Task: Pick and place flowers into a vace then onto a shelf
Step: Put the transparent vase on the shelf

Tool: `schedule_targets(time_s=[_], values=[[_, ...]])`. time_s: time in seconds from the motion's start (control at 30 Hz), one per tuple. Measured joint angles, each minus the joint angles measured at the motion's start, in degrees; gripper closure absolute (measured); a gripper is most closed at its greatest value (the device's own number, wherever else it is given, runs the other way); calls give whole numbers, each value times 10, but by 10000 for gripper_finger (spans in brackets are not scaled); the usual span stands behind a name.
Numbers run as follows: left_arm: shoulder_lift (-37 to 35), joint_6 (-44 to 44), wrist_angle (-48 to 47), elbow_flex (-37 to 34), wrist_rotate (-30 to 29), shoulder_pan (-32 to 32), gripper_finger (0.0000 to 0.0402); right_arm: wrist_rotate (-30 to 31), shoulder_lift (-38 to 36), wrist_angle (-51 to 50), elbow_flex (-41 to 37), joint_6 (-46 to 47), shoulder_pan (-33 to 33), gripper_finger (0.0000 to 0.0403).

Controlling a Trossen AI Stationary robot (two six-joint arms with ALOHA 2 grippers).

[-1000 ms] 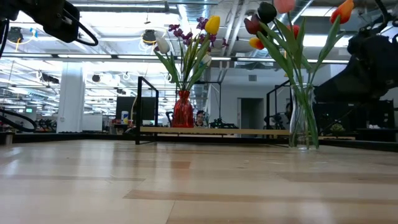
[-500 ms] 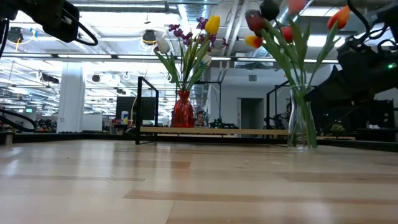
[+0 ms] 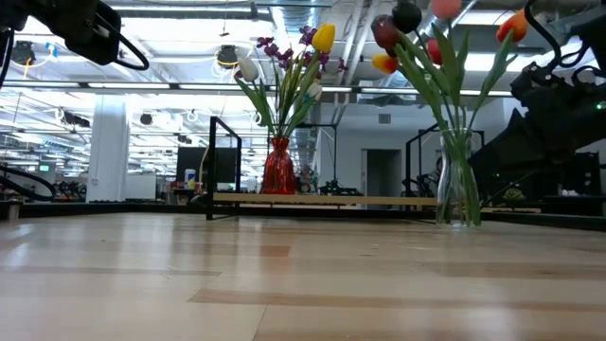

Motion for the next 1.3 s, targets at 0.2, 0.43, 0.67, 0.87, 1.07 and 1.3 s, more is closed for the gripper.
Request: schedule_targets(time_s=[0.2, 0.43, 0.67, 0.87, 1.07, 1.3], values=[[0, -3, 0, 0, 0, 0, 148, 5, 0, -13, 0, 0, -13, 111], [0, -4, 0, 0, 0, 0, 148, 7, 0, -26, 0, 0, -38, 111], [0, -8, 0, 0, 0, 0, 148, 15, 0, -21, 4, -12, -45, 111], [0, -10, -1, 0, 0, 0, 148, 20, 0, -19, 30, -57, -57, 111], [0, -10, -1, 0, 0, 0, 148, 19, 0, -19, 41, -84, -88, 111], [0, -10, -1, 0, 0, 0, 148, 17, 0, -17, 41, -92, -116, 111]])
